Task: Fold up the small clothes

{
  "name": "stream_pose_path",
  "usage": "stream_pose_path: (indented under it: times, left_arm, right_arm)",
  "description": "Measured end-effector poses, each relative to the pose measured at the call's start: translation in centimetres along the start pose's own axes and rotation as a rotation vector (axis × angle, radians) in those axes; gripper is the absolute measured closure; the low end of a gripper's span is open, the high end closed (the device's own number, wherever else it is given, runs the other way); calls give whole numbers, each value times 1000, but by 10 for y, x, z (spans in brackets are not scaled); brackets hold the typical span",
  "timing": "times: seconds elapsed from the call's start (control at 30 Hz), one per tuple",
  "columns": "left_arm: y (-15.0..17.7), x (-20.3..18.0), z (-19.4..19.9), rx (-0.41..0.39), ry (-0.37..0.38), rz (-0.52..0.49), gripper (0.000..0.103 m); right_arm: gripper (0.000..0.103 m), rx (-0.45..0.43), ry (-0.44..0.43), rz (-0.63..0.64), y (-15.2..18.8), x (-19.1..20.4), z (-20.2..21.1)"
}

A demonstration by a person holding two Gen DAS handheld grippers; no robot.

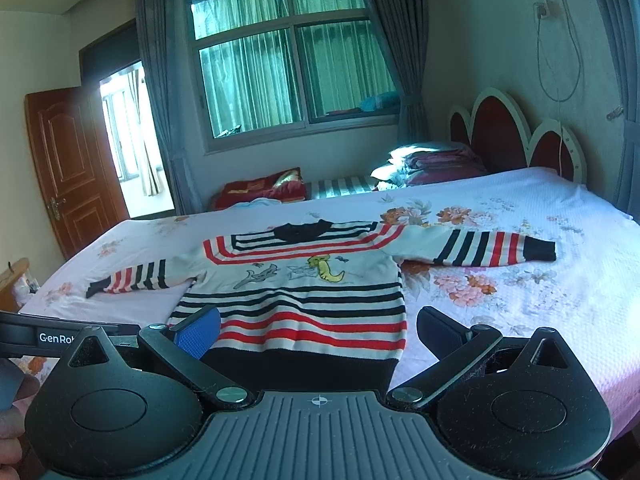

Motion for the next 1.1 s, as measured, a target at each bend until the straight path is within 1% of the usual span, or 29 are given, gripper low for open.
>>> stream_pose_path:
  times: [1.1]
  left_arm:
    - [0, 3, -1, 7, -9, 23, 0]
  right_arm:
    - [0, 8, 8, 19, 1, 3, -3]
Point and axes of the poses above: each gripper's, at about its wrist camera, not at the fingertips, and z roughly against the way its jaws point, x to its left, y to its underside, the point moved 6 cm from there along -z, roughly the way its jaws point, and after that the axes turned 6 degrees about x, right-handed, at the moved point
